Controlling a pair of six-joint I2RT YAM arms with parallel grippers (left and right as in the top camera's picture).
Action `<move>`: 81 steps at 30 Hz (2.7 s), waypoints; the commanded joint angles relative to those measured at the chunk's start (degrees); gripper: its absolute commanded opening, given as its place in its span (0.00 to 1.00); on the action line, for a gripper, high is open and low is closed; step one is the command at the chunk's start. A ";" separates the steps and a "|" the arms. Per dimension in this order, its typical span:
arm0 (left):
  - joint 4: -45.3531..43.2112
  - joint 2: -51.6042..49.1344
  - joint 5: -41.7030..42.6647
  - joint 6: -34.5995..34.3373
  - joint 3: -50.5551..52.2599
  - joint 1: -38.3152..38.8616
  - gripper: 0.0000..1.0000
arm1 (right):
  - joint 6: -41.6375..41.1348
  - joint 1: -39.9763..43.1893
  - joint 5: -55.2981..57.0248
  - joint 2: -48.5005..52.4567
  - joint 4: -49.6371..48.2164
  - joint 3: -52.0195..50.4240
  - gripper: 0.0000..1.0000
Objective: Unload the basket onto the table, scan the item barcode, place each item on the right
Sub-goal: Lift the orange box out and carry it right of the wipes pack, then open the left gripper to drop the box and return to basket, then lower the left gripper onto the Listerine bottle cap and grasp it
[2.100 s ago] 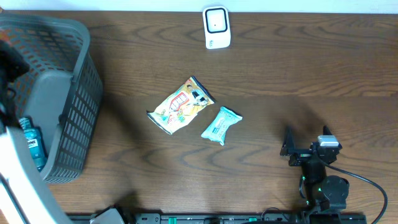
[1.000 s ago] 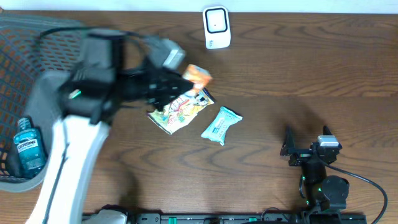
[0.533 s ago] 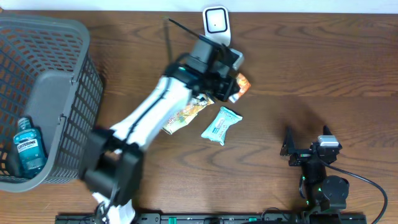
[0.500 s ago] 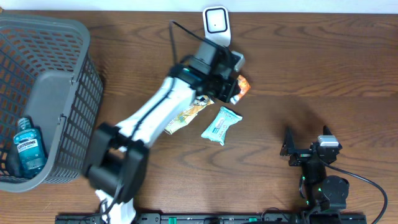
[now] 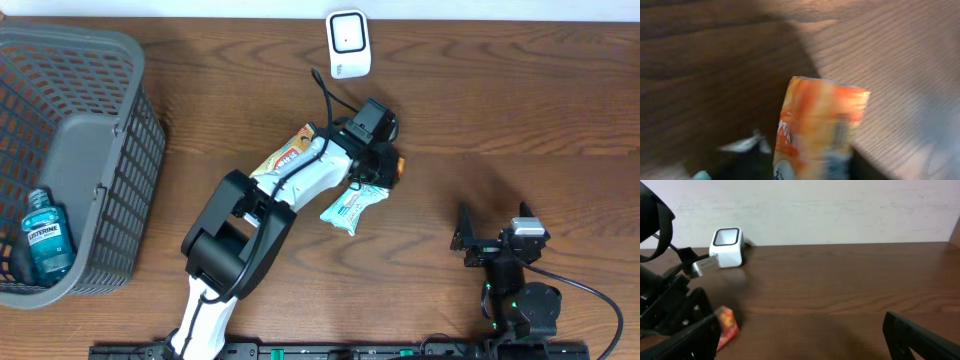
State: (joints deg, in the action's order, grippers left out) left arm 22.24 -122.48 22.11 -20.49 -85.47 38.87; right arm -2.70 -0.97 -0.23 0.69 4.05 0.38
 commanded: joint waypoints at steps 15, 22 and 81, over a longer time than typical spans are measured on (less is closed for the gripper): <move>6.10 7.37 -4.59 2.82 0.17 0.42 0.95 | 0.66 0.57 0.28 -0.31 0.22 -0.07 0.99; 10.80 21.24 -10.08 3.06 0.17 0.44 0.96 | 0.66 0.57 0.28 -0.31 0.22 -0.07 0.99; 18.05 47.93 -42.86 -11.50 0.17 -68.59 0.98 | 0.63 0.50 0.28 -0.31 0.22 -0.07 0.99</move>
State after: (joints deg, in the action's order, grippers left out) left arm 40.42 -73.84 -29.30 -25.45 -85.25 -27.05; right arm -2.68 -0.97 -0.23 0.69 4.05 0.38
